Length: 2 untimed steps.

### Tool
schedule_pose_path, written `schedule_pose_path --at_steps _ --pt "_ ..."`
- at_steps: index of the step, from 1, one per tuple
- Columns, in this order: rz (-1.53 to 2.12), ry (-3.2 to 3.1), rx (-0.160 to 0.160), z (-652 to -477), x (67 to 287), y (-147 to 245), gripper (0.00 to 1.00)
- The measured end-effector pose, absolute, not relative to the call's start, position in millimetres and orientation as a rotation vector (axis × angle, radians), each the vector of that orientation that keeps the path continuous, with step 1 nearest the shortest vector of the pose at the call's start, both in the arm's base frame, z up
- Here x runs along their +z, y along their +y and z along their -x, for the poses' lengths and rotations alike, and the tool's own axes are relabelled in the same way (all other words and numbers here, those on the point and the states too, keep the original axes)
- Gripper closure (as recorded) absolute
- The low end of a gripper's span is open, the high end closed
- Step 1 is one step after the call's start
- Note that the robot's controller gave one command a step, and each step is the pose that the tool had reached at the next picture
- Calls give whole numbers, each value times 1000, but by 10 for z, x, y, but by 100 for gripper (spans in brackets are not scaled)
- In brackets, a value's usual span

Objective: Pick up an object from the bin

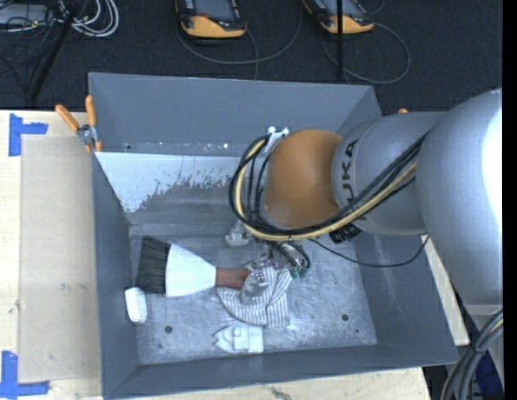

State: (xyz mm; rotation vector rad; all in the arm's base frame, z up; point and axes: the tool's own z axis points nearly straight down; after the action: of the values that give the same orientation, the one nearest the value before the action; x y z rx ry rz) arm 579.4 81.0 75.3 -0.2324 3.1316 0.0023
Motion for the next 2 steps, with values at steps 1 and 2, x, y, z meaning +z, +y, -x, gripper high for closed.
schedule_pose_path --at_steps 1,2 --pt "230 3131 2 -5806 829 806 100" --pt "230 3131 2 -5806 829 806 100"
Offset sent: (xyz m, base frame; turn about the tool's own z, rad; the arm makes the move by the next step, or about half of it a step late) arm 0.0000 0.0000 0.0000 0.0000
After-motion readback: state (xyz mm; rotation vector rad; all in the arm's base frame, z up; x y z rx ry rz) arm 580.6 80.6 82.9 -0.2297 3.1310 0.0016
